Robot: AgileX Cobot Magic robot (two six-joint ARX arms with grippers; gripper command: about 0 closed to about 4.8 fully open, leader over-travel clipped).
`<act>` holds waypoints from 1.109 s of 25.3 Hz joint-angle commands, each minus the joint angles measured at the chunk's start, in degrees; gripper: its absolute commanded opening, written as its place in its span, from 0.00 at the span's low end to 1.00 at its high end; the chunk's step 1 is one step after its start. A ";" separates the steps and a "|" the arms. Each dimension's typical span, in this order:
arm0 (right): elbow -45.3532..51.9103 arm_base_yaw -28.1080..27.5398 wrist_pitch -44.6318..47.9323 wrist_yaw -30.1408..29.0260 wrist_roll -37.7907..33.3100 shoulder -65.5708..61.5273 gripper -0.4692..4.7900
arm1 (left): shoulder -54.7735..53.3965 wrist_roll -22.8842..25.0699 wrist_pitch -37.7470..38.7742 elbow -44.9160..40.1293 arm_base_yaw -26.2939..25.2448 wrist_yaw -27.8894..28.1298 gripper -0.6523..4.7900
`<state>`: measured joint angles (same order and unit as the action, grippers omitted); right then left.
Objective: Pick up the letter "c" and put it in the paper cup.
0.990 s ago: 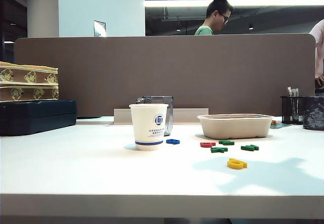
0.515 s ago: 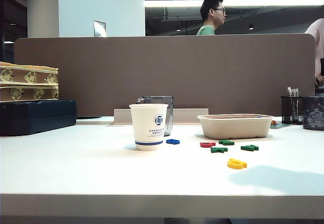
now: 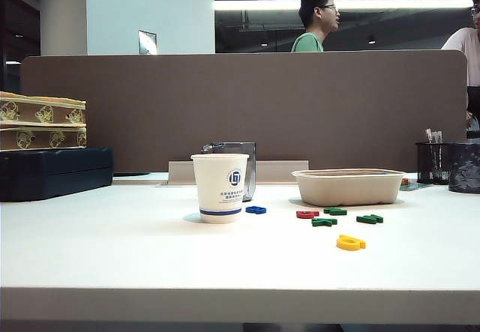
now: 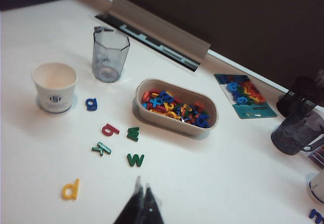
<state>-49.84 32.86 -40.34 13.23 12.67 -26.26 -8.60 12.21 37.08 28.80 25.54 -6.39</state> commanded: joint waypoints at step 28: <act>14.27 0.04 18.88 6.80 -5.60 5.20 0.11 | 0.07 -6.58 -13.75 -5.35 -0.07 10.27 0.11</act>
<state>-35.38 32.91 -23.05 19.79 7.31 -21.10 -8.64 7.09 26.44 23.33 25.54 3.22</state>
